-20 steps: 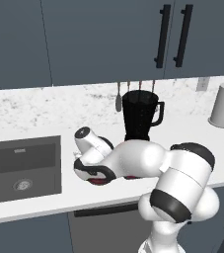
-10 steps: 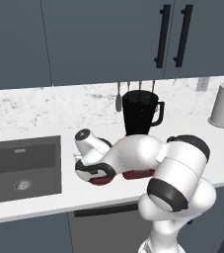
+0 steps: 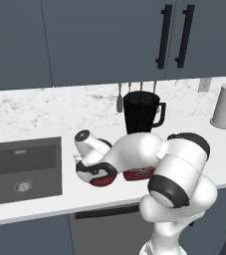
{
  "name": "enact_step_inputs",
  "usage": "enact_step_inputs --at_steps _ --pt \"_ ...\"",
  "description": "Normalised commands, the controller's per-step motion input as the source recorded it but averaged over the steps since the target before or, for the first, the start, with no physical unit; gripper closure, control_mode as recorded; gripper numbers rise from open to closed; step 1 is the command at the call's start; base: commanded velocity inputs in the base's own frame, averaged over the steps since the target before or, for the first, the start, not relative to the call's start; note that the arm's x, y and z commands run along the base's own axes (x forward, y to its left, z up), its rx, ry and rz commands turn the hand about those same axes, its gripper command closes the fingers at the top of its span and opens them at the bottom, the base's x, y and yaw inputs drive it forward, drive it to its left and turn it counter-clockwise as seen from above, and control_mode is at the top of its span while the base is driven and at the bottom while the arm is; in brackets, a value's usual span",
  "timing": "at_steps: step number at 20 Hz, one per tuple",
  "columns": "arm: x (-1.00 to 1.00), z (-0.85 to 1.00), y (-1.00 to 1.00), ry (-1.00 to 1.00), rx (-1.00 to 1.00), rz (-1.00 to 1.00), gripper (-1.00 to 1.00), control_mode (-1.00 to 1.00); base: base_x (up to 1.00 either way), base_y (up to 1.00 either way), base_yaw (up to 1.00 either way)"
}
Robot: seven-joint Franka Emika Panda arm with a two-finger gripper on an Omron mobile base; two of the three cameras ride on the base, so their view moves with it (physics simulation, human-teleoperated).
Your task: Close the lid blender by securely placing the lid on top.
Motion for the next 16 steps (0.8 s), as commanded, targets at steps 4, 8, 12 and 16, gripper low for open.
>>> enact_step_inputs --at_steps 4,8,12,16 --pt "0.00 -0.36 -0.06 0.00 0.00 0.00 1.00 -1.00 0.00 0.00 0.00" --pt "-0.01 -0.38 -0.17 0.00 0.00 0.00 1.00 -1.00 0.00 0.00 0.00" --pt "-0.13 -0.36 -0.29 -0.01 0.00 -0.01 1.00 -1.00 0.00 0.00 0.00" --pt "-0.23 -0.36 -0.32 -0.05 0.00 -0.03 1.00 -1.00 0.00 0.00 0.00"
